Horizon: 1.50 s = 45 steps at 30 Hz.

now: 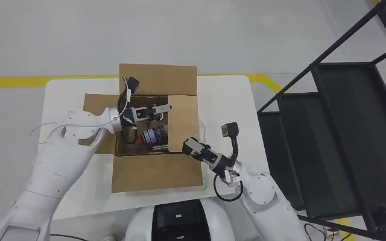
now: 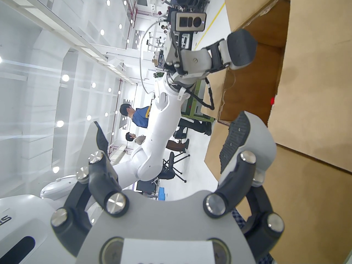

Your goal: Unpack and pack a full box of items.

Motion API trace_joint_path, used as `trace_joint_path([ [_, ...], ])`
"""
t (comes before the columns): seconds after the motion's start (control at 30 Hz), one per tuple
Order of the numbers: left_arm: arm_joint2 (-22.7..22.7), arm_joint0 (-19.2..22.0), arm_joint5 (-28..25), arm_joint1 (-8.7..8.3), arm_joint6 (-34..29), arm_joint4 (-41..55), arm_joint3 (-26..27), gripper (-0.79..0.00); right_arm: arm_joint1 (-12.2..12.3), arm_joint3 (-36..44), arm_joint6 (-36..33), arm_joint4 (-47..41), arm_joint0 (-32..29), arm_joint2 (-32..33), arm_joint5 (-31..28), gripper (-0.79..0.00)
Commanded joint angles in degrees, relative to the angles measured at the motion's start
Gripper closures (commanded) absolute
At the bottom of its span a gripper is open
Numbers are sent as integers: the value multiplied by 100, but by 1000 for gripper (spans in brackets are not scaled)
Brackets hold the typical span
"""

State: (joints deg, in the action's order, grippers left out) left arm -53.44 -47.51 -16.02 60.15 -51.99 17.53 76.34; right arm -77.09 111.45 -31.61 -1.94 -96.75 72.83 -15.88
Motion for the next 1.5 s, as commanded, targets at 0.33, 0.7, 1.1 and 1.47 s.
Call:
trace_joint_path([
  [0.33,1181,612,-198,630,661,-92,-1368,-785,45,-64,21,147,100,-254,306,-785],
  [0.7,928,572,-1143,738,-96,832,-1109,-785,101,112,-275,223,109,-554,290,-785],
  [1.1,875,513,-864,827,-428,1245,-489,-785,156,308,1057,855,-244,-275,504,-785],
  [1.47,-903,-444,-964,303,-835,1479,-41,-785,219,345,1996,477,-771,570,443,-785],
])
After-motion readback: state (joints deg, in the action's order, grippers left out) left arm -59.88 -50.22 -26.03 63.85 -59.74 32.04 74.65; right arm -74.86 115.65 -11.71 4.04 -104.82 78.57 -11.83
